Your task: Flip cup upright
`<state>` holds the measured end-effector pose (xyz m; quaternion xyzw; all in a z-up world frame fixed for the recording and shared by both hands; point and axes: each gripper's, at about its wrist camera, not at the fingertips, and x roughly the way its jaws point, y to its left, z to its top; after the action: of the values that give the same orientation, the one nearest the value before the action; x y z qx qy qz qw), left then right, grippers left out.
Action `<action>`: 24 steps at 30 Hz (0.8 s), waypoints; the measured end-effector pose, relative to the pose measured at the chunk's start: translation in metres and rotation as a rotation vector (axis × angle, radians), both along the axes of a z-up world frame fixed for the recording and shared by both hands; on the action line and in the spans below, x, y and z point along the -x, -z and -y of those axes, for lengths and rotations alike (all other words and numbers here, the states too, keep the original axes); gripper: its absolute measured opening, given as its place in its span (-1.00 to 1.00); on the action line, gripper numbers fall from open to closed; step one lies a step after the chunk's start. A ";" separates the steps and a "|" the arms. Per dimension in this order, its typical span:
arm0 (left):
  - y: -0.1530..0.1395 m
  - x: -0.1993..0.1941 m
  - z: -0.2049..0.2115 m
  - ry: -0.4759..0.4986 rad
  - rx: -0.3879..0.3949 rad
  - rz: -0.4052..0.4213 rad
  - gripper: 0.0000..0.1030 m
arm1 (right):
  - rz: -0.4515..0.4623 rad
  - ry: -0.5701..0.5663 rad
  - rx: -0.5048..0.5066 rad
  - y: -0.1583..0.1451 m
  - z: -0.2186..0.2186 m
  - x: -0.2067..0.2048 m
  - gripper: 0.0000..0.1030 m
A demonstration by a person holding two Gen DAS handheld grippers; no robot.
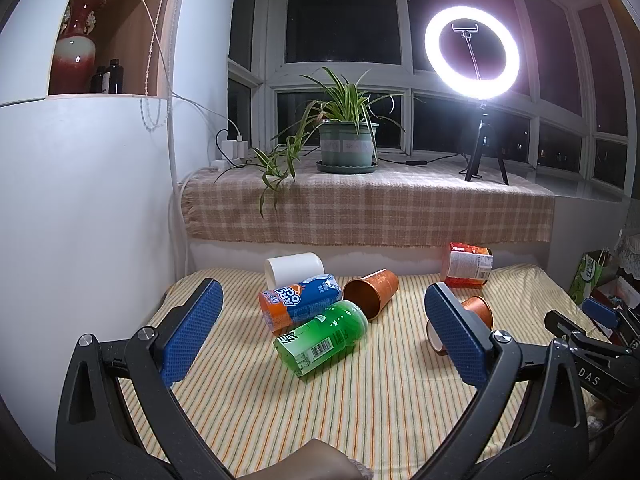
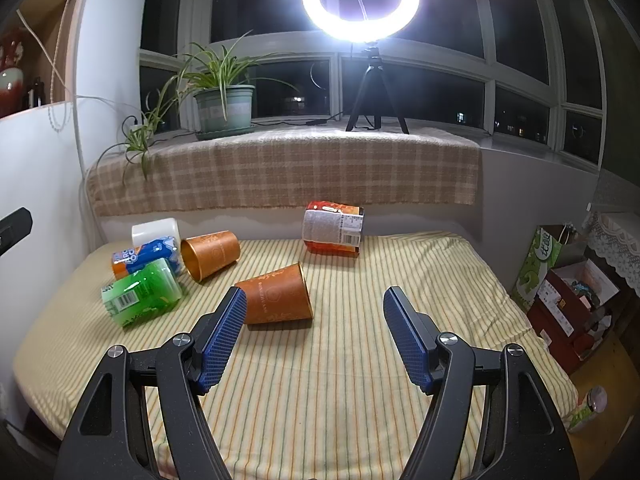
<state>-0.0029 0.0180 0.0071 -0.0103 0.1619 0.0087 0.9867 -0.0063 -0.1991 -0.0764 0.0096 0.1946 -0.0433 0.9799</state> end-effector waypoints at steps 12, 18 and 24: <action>0.008 -0.008 -0.002 0.006 -0.006 -0.022 0.99 | -0.021 -0.007 -0.003 0.003 -0.001 -0.009 0.37; 0.014 -0.012 -0.006 -0.002 -0.008 -0.041 0.99 | -0.049 -0.044 -0.003 0.003 -0.005 -0.027 0.37; 0.022 -0.015 -0.011 -0.011 -0.017 -0.066 0.99 | -0.087 -0.118 -0.006 0.000 -0.011 -0.060 0.40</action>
<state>0.0121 0.0294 -0.0148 -0.0026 0.1941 0.0157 0.9809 0.0536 -0.1880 -0.0760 -0.0009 0.2376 0.0146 0.9713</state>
